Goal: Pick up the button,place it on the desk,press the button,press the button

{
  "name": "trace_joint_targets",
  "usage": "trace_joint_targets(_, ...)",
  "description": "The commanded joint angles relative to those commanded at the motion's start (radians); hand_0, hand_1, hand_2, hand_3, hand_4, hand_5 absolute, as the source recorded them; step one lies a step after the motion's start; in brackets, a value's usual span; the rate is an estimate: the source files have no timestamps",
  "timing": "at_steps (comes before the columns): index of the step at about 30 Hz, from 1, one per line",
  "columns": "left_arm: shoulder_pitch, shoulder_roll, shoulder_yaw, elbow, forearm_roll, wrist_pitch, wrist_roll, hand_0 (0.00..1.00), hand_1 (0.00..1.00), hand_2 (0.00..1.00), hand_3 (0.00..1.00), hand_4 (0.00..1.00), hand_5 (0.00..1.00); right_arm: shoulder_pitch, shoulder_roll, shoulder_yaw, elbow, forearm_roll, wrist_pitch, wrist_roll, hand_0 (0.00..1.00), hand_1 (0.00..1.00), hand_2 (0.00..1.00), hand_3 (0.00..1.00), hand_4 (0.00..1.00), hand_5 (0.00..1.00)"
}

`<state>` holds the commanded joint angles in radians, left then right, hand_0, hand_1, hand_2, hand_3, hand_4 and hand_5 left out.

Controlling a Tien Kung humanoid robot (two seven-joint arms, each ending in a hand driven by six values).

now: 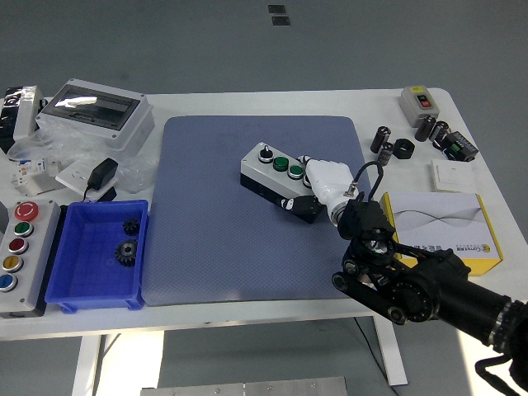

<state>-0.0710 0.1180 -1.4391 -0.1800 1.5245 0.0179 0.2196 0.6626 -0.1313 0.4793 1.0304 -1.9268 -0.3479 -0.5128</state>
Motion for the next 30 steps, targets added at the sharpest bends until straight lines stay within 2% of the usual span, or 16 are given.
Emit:
trace_joint_targets(2,0.0,-0.001,0.0,0.0,0.0,0.0,-0.001,0.627,0.577,0.521,0.595,0.657,0.254,-0.007,-0.023,0.012,0.039,0.016,-0.011,0.028,0.138,0.357,0.458,0.628,0.322,0.167)
trace_joint_targets(3,0.0,-0.001,0.0,0.0,-0.001,0.0,-0.002,0.627,0.577,0.521,0.594,0.655,0.252,-0.012,-0.038,0.019,0.061,0.031,-0.014,0.048,0.091,0.304,0.391,0.499,0.272,0.023)
trace_joint_targets(5,0.001,-0.002,0.0,0.0,-0.003,0.0,-0.002,0.627,0.577,0.521,0.594,0.655,0.252,-0.023,-0.076,0.032,0.109,0.064,-0.007,0.092,0.091,0.304,0.391,0.499,0.272,0.023)
trace_joint_targets(7,0.003,-0.002,-0.001,0.0,-0.004,0.001,-0.003,0.627,0.577,0.521,0.594,0.655,0.252,-0.032,-0.116,0.035,0.165,0.095,0.02,0.145,0.091,0.304,0.391,0.499,0.272,0.023)
trace_joint_targets(8,0.004,-0.002,-0.002,0.0,-0.004,0.001,-0.002,0.627,0.577,0.521,0.594,0.655,0.25,-0.035,-0.141,0.033,0.199,0.108,0.045,0.176,0.081,0.282,0.35,0.412,0.216,0.002)
trace_joint_targets(11,0.006,-0.002,-0.005,0.0,-0.002,0.001,-0.003,0.627,0.577,0.521,0.594,0.655,0.25,-0.04,-0.2,0.013,0.286,0.116,0.098,0.249,0.081,0.282,0.35,0.412,0.216,0.002)
trace_joint_targets(14,0.004,-0.004,-0.006,0.0,0.0,0.001,-0.004,0.627,0.577,0.521,0.594,0.655,0.25,-0.041,-0.238,-0.021,0.363,0.13,0.119,0.307,0.081,0.282,0.35,0.412,0.216,0.002)
trace_joint_targets(16,0.003,-0.005,-0.006,0.0,0.001,0.001,-0.006,0.627,0.577,0.521,0.594,0.654,0.25,-0.042,-0.239,-0.037,0.4,0.13,0.104,0.32,0.087,0.282,0.336,0.398,0.186,0.002)
trace_joint_targets(18,0.002,-0.006,-0.006,0.0,0.002,0.001,-0.006,0.627,0.577,0.521,0.594,0.654,0.25,-0.044,-0.226,-0.046,0.399,0.113,0.082,0.321,0.087,0.282,0.336,0.398,0.186,0.002)
trace_joint_targets(20,0.002,-0.007,-0.006,0.0,0.003,0.001,-0.007,0.627,0.577,0.521,0.594,0.654,0.25,-0.049,-0.205,-0.047,0.373,0.078,0.058,0.317,0.087,0.282,0.336,0.398,0.186,0.002)
trace_joint_targets(21,0.002,-0.008,-0.006,0.0,0.003,0.001,-0.007,0.627,0.577,0.521,0.594,0.654,0.251,-0.052,-0.195,-0.044,0.358,0.059,0.05,0.316,0.202,0.317,0.335,0.416,0.238,0.002)
trace_joint_targets(24,0.003,-0.01,-0.004,0.0,0.003,0.001,-0.006,0.627,0.577,0.521,0.594,0.654,0.251,-0.058,-0.173,-0.04,0.319,0.009,0.039,0.319,0.202,0.317,0.335,0.416,0.238,0.002)
trace_joint_targets(26,0.003,-0.01,-0.006,0.0,0.004,0.001,-0.005,0.627,0.577,0.521,0.594,0.654,0.251,-0.057,-0.168,-0.044,0.306,-0.004,0.05,0.319,0.202,0.317,0.335,0.416,0.238,0.002)
trace_joint_targets(27,0.003,-0.01,-0.006,0.0,0.004,0.001,-0.005,0.628,0.577,0.521,0.594,0.654,0.252,-0.055,-0.167,-0.047,0.303,-0.007,0.058,0.317,0.279,0.396,0.371,0.52,0.407,0.002)
trace_joint_targets(30,0.002,-0.01,-0.007,0.0,0.005,0.001,-0.005,0.628,0.577,0.521,0.594,0.654,0.252,-0.05,-0.167,-0.058,0.297,-0.002,0.08,0.314,0.279,0.396,0.371,0.52,0.407,0.002)
